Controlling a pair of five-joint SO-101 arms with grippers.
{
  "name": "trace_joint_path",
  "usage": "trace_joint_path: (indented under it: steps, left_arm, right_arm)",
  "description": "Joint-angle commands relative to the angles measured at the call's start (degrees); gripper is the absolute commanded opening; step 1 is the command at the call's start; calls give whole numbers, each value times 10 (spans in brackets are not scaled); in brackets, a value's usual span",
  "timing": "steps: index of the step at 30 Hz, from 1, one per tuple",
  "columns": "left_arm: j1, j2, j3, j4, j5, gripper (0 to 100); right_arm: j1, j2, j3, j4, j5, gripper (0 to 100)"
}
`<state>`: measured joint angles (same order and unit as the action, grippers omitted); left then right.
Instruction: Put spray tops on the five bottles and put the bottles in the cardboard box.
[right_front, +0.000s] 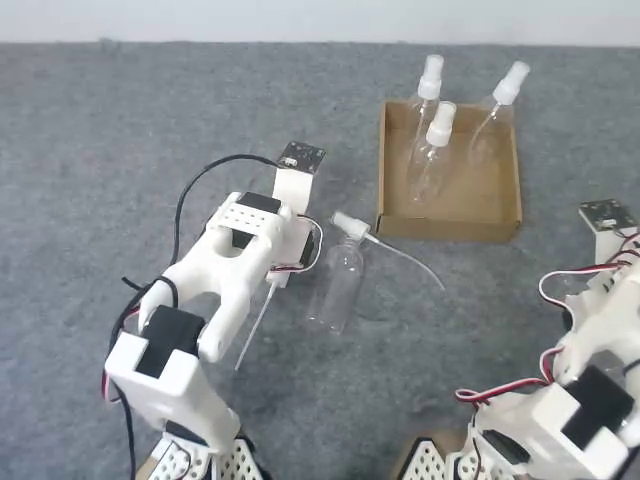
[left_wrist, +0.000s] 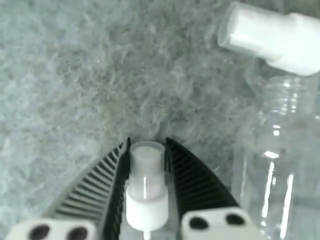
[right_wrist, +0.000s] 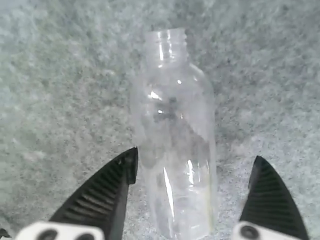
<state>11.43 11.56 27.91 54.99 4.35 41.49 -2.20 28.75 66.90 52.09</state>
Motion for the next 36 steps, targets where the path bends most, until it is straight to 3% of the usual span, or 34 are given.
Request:
trace_joint_path:
  steps: [1,6,15,23,36]
  left_arm:
    - [-2,-15,-29,44,-26,36]
    - [-3,-40,-47,80,-47,121]
    - [-64,-75,-94,131,-88,126]
    - [-69,-69,-73,127,-113,126]
    - [-82,-68,6,40,-150,107]
  right_arm:
    - [4,-15,-31,8,9,290]
    - [4,-15,-31,16,8,290]
    - [0,-15,-33,20,9,291]
    - [3,-15,-31,20,41,290]
    - [3,-15,-31,22,40,290]
